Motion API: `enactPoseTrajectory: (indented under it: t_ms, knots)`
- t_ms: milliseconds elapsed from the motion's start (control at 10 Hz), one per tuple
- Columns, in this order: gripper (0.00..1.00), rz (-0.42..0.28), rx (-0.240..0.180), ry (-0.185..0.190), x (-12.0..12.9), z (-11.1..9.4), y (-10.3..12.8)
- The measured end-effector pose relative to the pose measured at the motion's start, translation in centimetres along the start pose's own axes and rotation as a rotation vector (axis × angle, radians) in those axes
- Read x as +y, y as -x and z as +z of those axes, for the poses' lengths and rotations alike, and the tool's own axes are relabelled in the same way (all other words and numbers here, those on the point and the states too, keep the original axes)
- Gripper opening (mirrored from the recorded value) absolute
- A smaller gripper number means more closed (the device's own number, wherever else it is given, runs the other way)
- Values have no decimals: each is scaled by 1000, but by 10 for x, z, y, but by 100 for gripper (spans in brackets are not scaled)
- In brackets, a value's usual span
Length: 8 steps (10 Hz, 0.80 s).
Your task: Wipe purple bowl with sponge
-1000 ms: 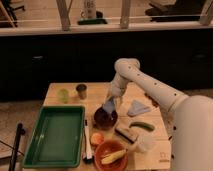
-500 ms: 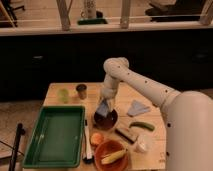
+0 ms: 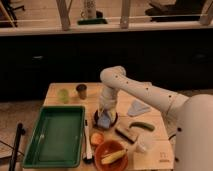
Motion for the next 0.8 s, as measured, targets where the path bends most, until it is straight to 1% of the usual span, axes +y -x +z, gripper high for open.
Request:
enactPoseTrajectory:
  t_ms: [100, 200, 400, 500, 600, 800]
  knots:
    - [0, 19, 2, -4, 10, -3, -7]
    - [0, 50, 3, -12, 20, -6, -23]
    - [0, 79, 2, -21, 19, -11, -48]
    - [0, 79, 3, -24, 14, -14, -53]
    - [0, 67, 6, -24, 3, -16, -54]
    - [0, 23, 7, -15, -23, -16, -45]
